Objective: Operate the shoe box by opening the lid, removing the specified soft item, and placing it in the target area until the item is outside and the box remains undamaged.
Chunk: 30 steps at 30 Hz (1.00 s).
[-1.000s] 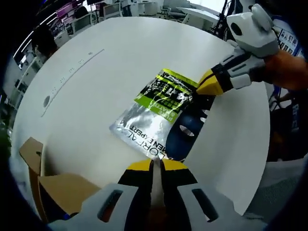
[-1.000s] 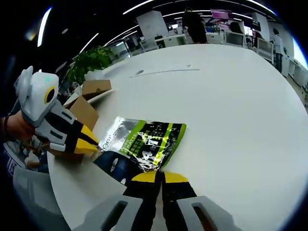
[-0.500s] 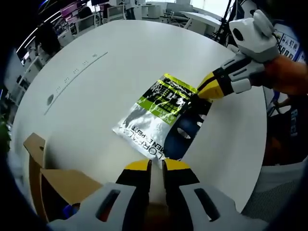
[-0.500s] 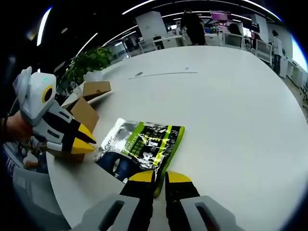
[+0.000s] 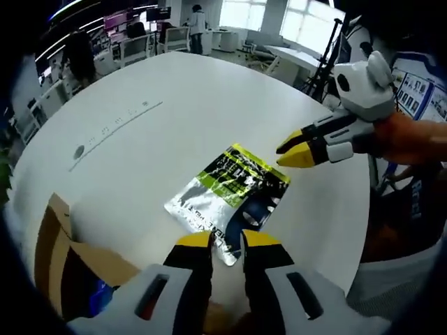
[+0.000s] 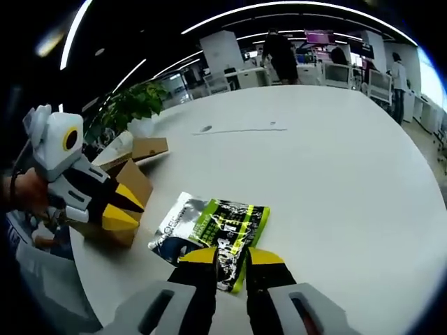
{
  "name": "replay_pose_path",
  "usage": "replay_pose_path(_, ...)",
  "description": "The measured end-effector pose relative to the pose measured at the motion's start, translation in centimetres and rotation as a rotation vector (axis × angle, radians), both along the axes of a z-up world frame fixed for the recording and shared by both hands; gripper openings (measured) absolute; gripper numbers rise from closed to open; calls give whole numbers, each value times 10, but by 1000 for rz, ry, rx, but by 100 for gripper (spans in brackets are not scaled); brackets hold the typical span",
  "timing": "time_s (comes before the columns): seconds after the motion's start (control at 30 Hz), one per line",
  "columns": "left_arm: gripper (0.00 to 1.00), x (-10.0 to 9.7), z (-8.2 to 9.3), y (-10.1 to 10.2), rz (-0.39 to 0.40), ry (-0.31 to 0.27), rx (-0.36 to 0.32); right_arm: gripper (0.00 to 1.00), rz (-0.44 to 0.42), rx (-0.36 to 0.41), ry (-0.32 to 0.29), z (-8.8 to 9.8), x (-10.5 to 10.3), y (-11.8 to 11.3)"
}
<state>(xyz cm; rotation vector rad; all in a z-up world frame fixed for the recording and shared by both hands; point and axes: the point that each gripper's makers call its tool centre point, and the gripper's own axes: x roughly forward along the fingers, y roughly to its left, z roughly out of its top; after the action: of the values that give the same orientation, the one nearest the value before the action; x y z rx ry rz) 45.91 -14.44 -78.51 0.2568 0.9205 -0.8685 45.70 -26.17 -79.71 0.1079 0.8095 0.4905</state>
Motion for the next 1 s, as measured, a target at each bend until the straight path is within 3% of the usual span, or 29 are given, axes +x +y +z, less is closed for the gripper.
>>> replay_pose_path(0.5, 17, -1, 41, 25, 76, -68, -83, 13, 26, 23, -75, 29, -7, 23)
replay_pose_path(1.0, 22, -8, 76, 99, 172, -157, -111, 14, 112, 54, -172, 64, -1, 83)
